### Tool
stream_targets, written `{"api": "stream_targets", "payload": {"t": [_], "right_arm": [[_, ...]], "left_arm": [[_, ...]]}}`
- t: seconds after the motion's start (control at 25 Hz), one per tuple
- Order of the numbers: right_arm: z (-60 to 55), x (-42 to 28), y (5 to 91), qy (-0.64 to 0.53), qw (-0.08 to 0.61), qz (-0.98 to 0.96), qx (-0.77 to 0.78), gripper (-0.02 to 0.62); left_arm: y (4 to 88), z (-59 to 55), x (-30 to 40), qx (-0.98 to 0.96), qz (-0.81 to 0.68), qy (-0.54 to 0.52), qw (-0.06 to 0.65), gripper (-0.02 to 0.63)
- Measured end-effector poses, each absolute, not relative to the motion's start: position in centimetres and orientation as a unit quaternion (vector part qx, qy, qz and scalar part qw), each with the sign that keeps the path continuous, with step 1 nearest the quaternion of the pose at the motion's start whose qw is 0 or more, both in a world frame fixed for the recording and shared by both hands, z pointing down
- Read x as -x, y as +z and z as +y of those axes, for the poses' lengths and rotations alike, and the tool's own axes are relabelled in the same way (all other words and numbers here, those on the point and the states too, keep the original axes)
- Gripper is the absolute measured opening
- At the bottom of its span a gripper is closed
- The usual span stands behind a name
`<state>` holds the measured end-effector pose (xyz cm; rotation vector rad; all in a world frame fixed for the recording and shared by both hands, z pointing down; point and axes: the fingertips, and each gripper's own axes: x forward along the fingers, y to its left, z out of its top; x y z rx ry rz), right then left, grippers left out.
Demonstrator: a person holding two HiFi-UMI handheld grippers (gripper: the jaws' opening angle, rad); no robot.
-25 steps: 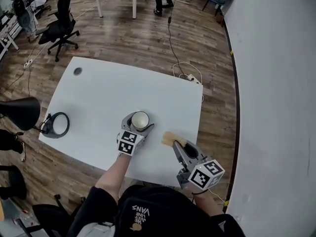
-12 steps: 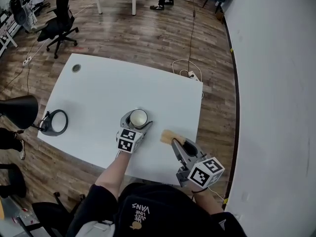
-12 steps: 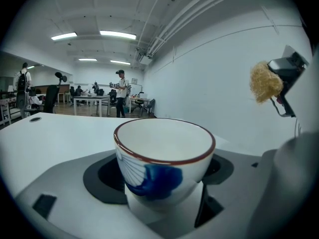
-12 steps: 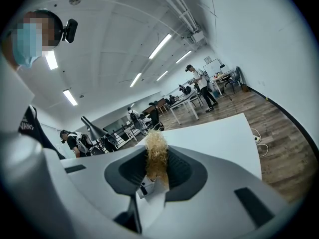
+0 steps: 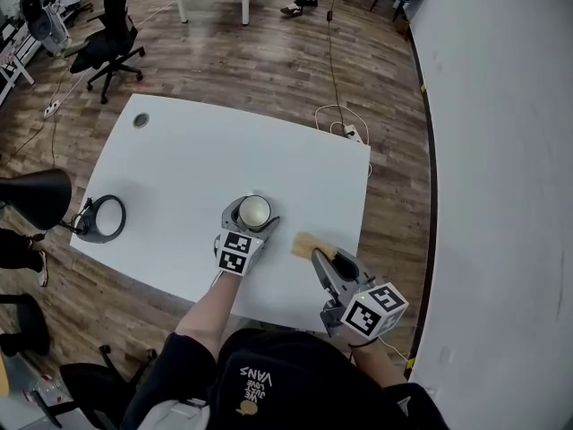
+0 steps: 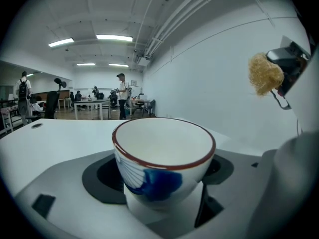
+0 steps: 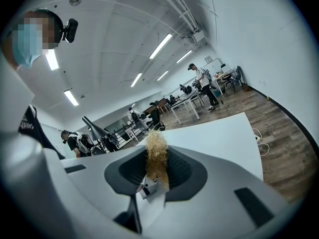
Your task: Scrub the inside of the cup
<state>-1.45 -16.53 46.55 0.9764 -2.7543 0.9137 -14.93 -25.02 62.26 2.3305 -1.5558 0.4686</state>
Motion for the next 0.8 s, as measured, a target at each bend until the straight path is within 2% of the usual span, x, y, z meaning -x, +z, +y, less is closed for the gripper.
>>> {"api": "stream_targets", "payload": {"t": [0.4, 0.8], "right_arm": [[-16.0, 1.9, 46.0, 0.296, 0.033, -0.906, -0.301, 0.092], [-16.1, 2.5, 45.4, 0.291, 0.021, -0.919, -0.264, 0.092]], "left_arm": [[62.5, -22.8, 15.0, -0.809, -0.543, 0.167, 0.152, 0.416], [56.3, -17.1, 17.1, -0.780, -0.601, 0.123, 0.125, 0.416]]}}
